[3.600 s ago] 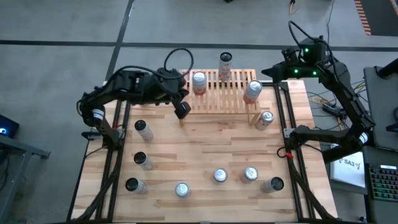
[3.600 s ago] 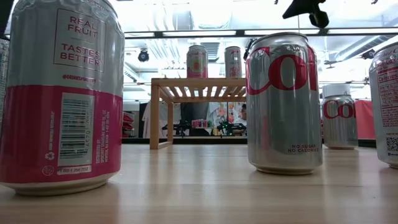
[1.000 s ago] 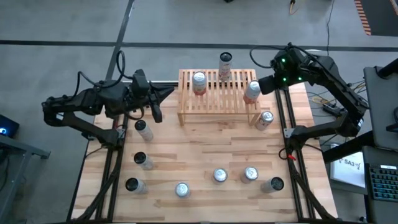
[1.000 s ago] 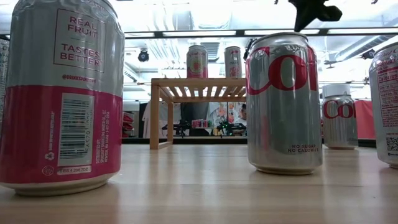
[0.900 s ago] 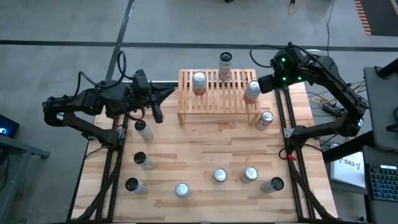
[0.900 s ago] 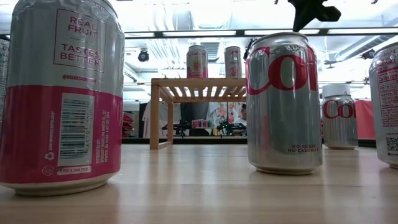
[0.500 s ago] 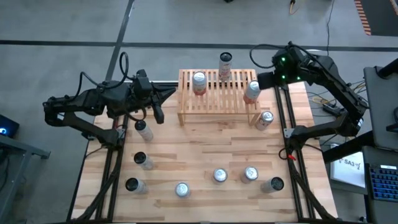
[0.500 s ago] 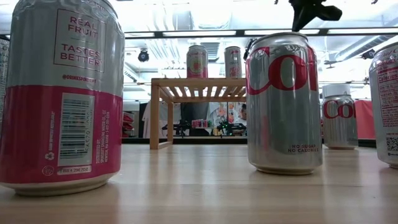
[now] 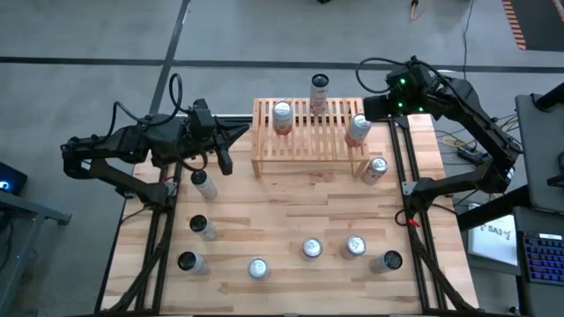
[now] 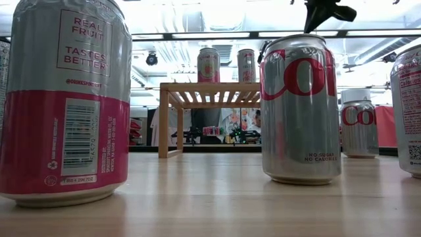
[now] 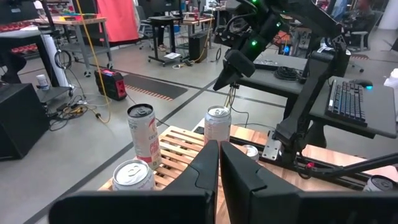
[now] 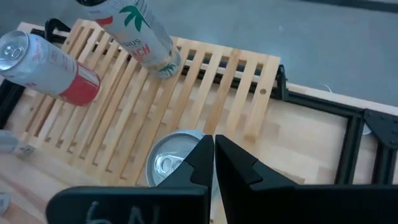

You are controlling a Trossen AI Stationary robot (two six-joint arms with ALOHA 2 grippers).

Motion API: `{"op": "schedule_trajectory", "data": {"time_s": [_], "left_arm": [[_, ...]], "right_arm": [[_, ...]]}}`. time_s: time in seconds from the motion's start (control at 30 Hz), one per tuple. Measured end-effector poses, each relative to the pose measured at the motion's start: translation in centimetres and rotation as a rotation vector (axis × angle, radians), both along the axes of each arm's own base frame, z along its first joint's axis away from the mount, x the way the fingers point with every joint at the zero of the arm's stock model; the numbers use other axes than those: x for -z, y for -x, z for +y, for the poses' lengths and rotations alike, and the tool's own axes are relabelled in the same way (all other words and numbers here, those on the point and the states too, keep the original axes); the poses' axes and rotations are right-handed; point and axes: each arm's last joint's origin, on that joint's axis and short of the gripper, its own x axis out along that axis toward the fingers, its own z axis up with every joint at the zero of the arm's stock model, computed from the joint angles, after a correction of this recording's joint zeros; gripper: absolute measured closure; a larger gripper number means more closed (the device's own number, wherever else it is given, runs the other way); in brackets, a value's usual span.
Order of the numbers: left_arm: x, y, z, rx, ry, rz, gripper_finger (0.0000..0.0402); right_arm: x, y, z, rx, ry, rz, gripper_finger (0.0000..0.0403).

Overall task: Place canned beverage on shelf
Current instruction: Put the orange and white soda can on the shelf

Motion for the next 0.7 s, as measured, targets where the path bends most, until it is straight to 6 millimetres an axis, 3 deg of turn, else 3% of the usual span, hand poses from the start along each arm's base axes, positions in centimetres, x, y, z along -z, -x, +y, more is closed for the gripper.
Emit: {"op": "schedule_trajectory", "data": {"time_s": [0.3, 0.47, 0.7], "left_arm": [[0.0, 0.0, 0.0, 0.0, 0.0, 0.0, 0.0402], [0.0, 0.0, 0.0, 0.0, 0.0, 0.001, 0.0402], [0.0, 0.0, 0.0, 0.0, 0.0, 0.004, 0.0402]], "right_arm": [[0.4, -0.5, -0.5, 0.04, -0.008, 0.009, 0.0394], [1.2, -1.2, -0.7, -0.026, -0.083, 0.004, 0.0394], [1.1, -1.6, -0.3, -0.077, -0.052, -0.006, 0.0394]]}}
